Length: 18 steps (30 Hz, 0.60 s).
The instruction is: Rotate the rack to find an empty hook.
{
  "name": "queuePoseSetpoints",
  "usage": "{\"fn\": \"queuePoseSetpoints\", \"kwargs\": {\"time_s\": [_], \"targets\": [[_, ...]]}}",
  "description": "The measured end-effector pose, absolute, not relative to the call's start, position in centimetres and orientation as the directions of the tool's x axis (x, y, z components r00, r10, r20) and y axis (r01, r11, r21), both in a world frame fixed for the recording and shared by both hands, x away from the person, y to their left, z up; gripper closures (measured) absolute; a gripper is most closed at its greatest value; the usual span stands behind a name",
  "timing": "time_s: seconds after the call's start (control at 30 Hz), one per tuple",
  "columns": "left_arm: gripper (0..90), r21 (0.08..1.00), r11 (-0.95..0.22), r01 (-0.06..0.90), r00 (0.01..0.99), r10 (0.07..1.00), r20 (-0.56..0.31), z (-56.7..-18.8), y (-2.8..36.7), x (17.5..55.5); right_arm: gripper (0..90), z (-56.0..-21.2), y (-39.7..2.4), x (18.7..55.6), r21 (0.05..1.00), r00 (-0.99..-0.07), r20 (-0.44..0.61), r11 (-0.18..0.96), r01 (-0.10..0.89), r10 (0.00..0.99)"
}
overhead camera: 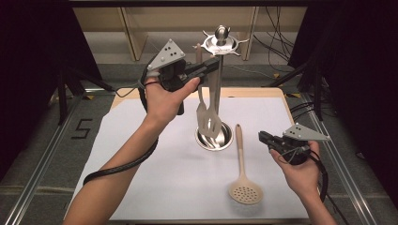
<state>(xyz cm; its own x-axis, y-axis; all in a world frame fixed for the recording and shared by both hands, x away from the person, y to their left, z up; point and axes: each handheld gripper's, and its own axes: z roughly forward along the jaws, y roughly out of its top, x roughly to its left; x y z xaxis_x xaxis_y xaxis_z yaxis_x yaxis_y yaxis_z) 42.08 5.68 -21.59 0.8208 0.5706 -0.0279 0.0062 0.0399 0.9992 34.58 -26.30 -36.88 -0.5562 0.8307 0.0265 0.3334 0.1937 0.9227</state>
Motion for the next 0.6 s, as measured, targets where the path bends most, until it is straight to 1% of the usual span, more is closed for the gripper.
{"fn": "queuePoseSetpoints", "kwargs": {"time_s": [0.1,0.13,0.27,0.37,0.5,0.6], "targets": [[88.9,0.999,0.041,0.007,0.814,0.580,-0.029,-21.5,6.0,42.1,85.8,-36.9,-26.4,34.6,0.920,-0.567,0.028,0.201,0.336,0.823],[88.9,0.999,0.042,0.008,0.814,0.580,-0.031,-21.5,6.1,42.2,85.8,-36.8,-26.4,34.5,0.913,-0.569,0.047,0.195,0.358,0.821],[88.9,0.999,0.042,0.011,0.809,0.587,-0.033,-21.5,6.4,42.2,85.8,-36.8,-26.5,34.6,0.919,-0.568,0.028,0.203,0.338,0.823],[88.9,0.999,0.044,0.012,0.806,0.591,-0.036,-21.5,6.6,42.3,85.8,-36.8,-26.5,34.5,0.913,-0.570,0.042,0.199,0.355,0.820],[88.9,0.998,0.061,0.014,0.799,0.600,-0.048,-21.7,7.0,42.5,85.8,-36.9,-26.6,34.7,0.919,-0.572,0.001,0.225,0.324,0.821],[88.9,0.998,0.064,0.016,0.794,0.606,-0.052,-21.7,7.2,42.6,85.8,-36.9,-26.5,34.7,0.917,-0.569,0.010,0.219,0.333,0.822]]}}
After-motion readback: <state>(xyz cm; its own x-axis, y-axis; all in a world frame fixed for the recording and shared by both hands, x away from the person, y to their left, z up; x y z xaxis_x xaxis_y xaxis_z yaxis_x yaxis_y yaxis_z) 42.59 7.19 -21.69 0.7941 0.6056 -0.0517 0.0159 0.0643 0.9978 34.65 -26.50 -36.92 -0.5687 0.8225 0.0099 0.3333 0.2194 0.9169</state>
